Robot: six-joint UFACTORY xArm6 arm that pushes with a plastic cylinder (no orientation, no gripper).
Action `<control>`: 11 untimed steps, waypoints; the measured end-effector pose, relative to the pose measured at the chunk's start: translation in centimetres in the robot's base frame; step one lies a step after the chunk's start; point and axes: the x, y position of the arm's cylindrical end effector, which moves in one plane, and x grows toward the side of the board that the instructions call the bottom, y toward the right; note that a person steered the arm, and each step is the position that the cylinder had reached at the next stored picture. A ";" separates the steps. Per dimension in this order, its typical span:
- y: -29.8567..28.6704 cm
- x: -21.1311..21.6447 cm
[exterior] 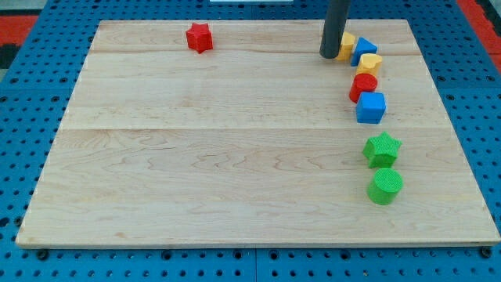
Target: Slide the red star towards bottom center
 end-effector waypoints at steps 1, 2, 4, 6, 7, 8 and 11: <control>1.0 -2.3; 2.4 -3.3; -0.2 0.2; -0.8 14.6; -1.9 23.5; -7.1 30.4; -28.8 7.4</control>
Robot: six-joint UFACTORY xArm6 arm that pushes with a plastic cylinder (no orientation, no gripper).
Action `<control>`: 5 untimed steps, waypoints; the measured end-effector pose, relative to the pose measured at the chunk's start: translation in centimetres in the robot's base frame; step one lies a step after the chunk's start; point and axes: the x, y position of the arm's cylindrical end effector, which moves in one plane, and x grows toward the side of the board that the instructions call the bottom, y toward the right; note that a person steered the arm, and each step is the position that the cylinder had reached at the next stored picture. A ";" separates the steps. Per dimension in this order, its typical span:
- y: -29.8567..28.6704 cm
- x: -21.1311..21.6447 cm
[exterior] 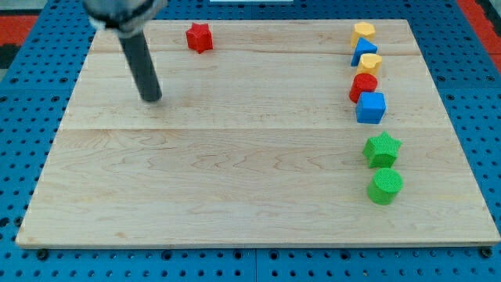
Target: Slide the red star towards bottom center
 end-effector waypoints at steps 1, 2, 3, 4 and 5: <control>-1.3 -6.6; -1.3 -14.5; 8.3 -12.8; 10.6 -2.4; 7.5 -0.1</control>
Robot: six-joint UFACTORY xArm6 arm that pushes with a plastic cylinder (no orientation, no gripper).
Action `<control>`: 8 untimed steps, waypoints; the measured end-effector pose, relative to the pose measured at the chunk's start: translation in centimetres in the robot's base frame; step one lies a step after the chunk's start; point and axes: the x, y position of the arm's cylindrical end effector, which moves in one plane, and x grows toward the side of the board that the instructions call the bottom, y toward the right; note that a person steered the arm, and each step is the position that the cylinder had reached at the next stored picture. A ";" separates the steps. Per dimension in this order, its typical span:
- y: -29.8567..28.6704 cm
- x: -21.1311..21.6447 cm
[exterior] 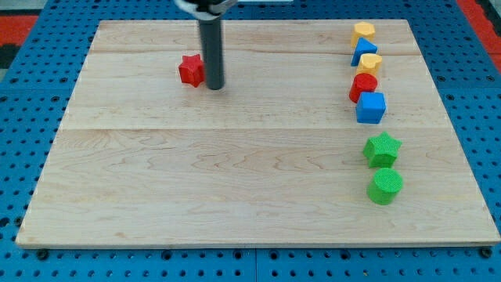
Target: Slide the red star towards bottom center
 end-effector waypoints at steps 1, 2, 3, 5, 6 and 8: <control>0.3 -7.8; -7.8 -8.6; -10.7 -1.4; -13.2 -5.8; -8.4 -8.0; 4.3 6.0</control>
